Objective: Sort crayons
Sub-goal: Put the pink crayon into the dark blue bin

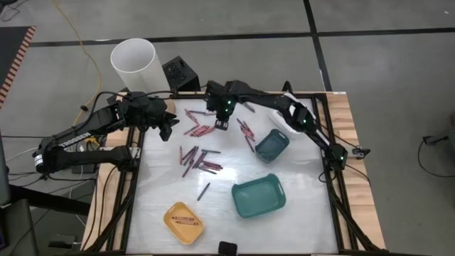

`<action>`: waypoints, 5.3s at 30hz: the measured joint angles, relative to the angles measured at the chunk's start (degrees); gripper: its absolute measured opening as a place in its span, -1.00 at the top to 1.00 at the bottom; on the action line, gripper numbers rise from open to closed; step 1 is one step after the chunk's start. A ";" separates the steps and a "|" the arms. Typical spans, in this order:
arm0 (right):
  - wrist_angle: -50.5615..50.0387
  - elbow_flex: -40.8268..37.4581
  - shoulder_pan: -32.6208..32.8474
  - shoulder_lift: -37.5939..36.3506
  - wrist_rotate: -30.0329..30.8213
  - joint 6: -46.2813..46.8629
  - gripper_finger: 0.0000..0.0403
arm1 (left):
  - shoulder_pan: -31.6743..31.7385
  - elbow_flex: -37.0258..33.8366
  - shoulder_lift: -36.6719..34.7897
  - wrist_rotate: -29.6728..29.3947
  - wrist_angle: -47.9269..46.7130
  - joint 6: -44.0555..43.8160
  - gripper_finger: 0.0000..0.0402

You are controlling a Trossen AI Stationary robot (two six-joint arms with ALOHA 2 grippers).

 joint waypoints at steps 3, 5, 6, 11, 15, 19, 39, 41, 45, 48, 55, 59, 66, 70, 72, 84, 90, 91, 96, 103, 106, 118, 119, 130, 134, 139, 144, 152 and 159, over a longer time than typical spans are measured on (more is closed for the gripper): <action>-3.01 1.50 -0.79 -1.51 1.19 -5.58 0.67 | 0.00 0.00 0.01 0.00 0.00 0.11 0.44; -4.37 0.41 -1.16 -3.82 4.20 -9.65 0.67 | 0.00 0.00 -0.02 0.06 0.00 0.59 0.44; -4.97 0.41 -1.34 -4.73 5.97 -11.46 0.67 | 0.00 0.00 -0.02 0.10 0.00 0.89 0.44; -7.82 0.28 -2.80 -7.40 14.59 -24.87 0.67 | 0.00 0.00 0.01 0.44 0.00 2.44 0.44; -7.18 0.34 -4.86 -8.46 14.82 -30.76 0.67 | 0.00 0.00 0.01 0.46 0.00 3.52 0.44; -6.10 0.34 -7.92 -7.78 12.59 -30.99 0.67 | 0.00 0.00 0.01 0.46 0.02 4.98 0.44; 6.12 0.25 -9.09 -1.86 5.11 -31.27 -0.04 | 0.00 0.00 0.05 0.35 0.35 7.47 0.44; 7.53 0.34 -8.62 -1.88 5.35 -31.79 -0.13 | 0.00 0.00 0.05 0.33 0.35 7.48 0.44; 8.70 0.34 -8.27 -1.88 5.35 -30.73 -0.15 | 0.00 0.00 0.05 0.20 0.35 7.67 0.44; 8.27 0.46 -7.88 -0.47 5.58 -29.61 -0.12 | 0.00 0.00 0.05 0.20 0.35 8.34 0.44; 8.42 0.41 -7.34 2.85 5.97 -29.31 -0.11 | 0.00 0.00 0.05 0.20 0.16 8.62 0.44; 7.39 0.32 -6.72 4.51 7.53 -28.78 -0.11 | 0.00 0.00 0.05 0.22 0.02 8.85 0.44; 7.57 0.33 -5.17 4.55 9.80 -25.44 -0.11 | 0.00 0.00 0.05 0.22 0.02 8.96 0.44; 8.17 0.38 -5.17 4.97 10.66 -23.27 -0.11 | 0.00 0.00 0.05 0.22 0.03 8.94 0.44; 8.25 0.39 -5.17 5.47 10.49 -22.38 -0.11 | 0.00 0.00 0.05 0.22 0.02 8.94 0.44; 12.07 0.45 -1.84 6.15 9.98 -23.20 -0.09 | 0.00 0.00 0.05 0.26 0.02 8.87 0.44; 14.34 0.41 -0.22 6.95 9.73 -23.38 -0.05 | 0.00 0.00 0.05 0.31 0.01 8.76 0.44; 14.49 0.41 -0.19 7.01 9.71 -23.38 -0.05 | 0.00 0.00 0.05 0.31 0.02 8.76 0.44; 15.68 0.32 -0.56 7.73 9.36 -23.36 -0.02 | 0.00 0.00 0.05 0.50 -0.03 8.76 0.44; 15.77 0.34 -0.87 8.24 6.23 -22.87 0.02 | 0.00 0.00 0.05 0.50 -0.04 8.76 0.44; 15.78 0.32 -1.16 8.28 5.15 -21.88 0.05 | 0.00 0.00 0.05 0.50 -0.04 8.46 0.44; 17.09 0.28 -1.76 7.76 2.57 -19.44 0.14 | 0.00 0.00 0.05 0.48 0.32 8.66 0.44; 17.00 0.30 -1.60 7.02 2.57 -19.44 0.14 | 0.00 0.00 0.05 0.45 0.61 9.31 0.44; 7.58 1.02 1.03 -10.76 4.46 -18.41 0.14 | 0.04 -0.04 2.27 -2.64 8.93 10.97 0.44; 2.64 1.06 2.00 -19.34 6.34 -15.26 0.14 | -0.05 -0.02 8.44 2.13 14.60 10.49 0.54; -0.23 1.04 3.51 -28.78 8.99 -10.72 0.14 | -0.20 1.36 19.03 4.63 24.33 12.07 0.79; -1.49 1.06 3.88 -36.48 9.04 -5.35 0.14 | 1.06 8.12 29.80 3.66 21.64 14.48 0.91; -7.34 1.04 3.73 -42.75 9.06 -2.33 0.14 | 3.62 25.25 46.94 11.27 6.40 21.89 0.58; -12.92 1.04 3.70 -43.71 9.06 -2.23 0.14 | 3.61 38.62 60.33 7.42 -1.63 25.28 0.03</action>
